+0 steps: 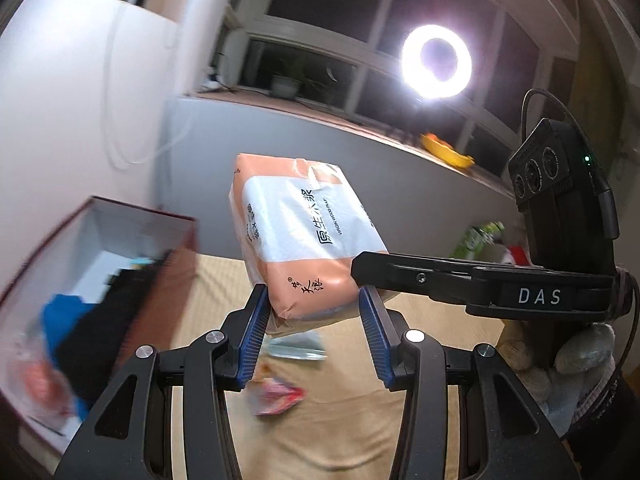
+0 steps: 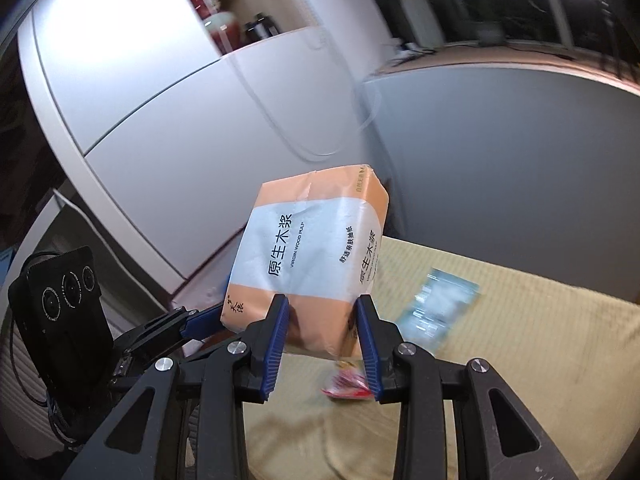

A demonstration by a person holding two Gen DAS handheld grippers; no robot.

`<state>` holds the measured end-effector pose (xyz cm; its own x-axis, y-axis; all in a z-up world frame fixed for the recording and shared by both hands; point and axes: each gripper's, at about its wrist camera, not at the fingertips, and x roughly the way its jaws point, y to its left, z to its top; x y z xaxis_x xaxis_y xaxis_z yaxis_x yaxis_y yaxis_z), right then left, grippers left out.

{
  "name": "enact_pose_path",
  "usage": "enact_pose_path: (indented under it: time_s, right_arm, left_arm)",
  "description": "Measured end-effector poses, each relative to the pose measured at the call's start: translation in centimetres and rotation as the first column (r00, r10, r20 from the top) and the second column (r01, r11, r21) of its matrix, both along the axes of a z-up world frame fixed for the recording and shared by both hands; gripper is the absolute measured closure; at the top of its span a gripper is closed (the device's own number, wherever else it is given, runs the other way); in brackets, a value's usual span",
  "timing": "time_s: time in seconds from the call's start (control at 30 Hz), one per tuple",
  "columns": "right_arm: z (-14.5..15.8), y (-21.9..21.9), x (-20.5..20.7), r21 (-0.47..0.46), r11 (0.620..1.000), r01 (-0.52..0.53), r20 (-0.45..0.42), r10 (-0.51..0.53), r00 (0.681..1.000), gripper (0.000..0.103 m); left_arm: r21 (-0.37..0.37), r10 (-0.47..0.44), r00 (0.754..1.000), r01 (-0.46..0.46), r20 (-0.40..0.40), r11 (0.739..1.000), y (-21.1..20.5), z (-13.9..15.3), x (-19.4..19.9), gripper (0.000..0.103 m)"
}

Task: Organize soft objects
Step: 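Lift the tissue pack with both grippers and carry it toward the shoebox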

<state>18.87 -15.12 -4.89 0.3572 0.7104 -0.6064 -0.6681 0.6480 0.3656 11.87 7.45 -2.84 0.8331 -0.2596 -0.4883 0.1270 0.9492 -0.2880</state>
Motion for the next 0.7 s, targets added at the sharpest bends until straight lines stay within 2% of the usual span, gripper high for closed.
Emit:
enact_pose_path:
  time_s: [0.17,0.4,0.7]
  right_arm:
    - [0.2,6.0,0.2,-0.01,0.997,-0.074,0.002,0.074,0.997,0.072]
    - [-0.6,12.9,1.0,-0.013,0.989,-0.148,-0.028,0.148,0.989,0.072]
    - [-2.4,18.3,2.9,-0.049,0.982,-0.184,-0.062,0.18,0.982,0.072]
  left_arm:
    - [0.008,0.08,0.997,-0.08,0.001,0.997,4.7,0.3,-0.5,0.058]
    - [0.02,0.166,0.986,-0.165,-0.017,0.986,9.2,0.0,-0.7,0.059]
    - [0.024,0.235,0.97,-0.234,-0.062,0.972,12.6,-1.9,0.5,0.059]
